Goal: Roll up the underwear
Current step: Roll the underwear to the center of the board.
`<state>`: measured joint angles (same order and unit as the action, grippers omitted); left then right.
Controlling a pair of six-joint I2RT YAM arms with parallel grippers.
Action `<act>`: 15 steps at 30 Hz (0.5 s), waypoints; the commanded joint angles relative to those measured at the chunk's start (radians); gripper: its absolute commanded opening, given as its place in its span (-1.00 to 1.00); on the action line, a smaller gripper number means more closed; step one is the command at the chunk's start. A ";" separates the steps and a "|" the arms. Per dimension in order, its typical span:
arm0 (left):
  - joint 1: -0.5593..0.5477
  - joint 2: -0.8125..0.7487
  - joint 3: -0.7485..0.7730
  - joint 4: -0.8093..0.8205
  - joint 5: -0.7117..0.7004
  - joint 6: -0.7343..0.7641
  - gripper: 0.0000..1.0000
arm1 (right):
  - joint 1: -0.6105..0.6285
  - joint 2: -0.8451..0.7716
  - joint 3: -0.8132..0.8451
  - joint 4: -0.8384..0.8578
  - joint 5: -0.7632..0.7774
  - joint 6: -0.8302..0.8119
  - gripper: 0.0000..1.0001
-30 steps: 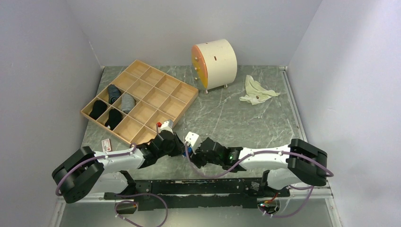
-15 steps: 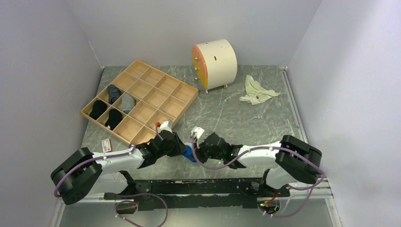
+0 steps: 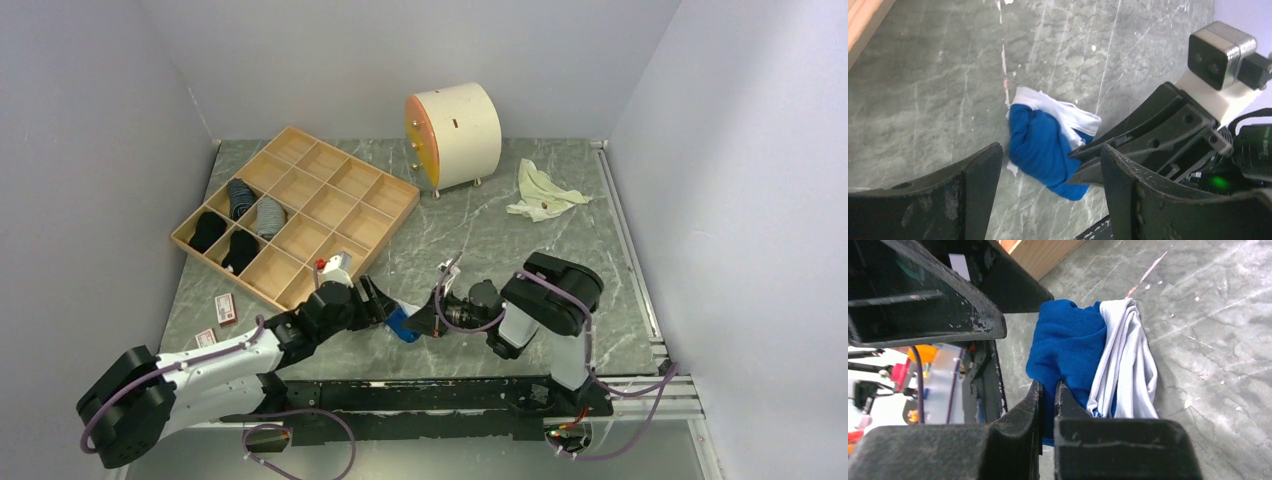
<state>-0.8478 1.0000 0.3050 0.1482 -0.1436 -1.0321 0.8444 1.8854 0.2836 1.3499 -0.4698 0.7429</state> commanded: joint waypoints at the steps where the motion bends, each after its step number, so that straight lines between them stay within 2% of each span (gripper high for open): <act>1: -0.004 -0.061 -0.059 0.048 0.000 -0.017 0.49 | -0.034 0.153 -0.082 0.052 0.080 0.105 -1.00; 6: -0.009 -0.081 -0.042 -0.001 -0.015 0.018 0.43 | -0.055 0.168 -0.113 0.100 0.103 0.133 -1.00; 10: -0.025 -0.026 -0.045 0.081 0.010 0.027 0.38 | -0.065 0.157 -0.131 0.081 0.136 0.147 -1.00; 15: -0.088 0.101 -0.017 0.160 0.006 0.006 0.08 | -0.082 0.159 -0.152 0.076 0.163 0.163 -1.00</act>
<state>-0.8925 1.0313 0.2470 0.2214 -0.1398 -1.0298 0.7944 1.9873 0.2020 1.5536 -0.4397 0.9539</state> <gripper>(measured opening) 0.571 0.051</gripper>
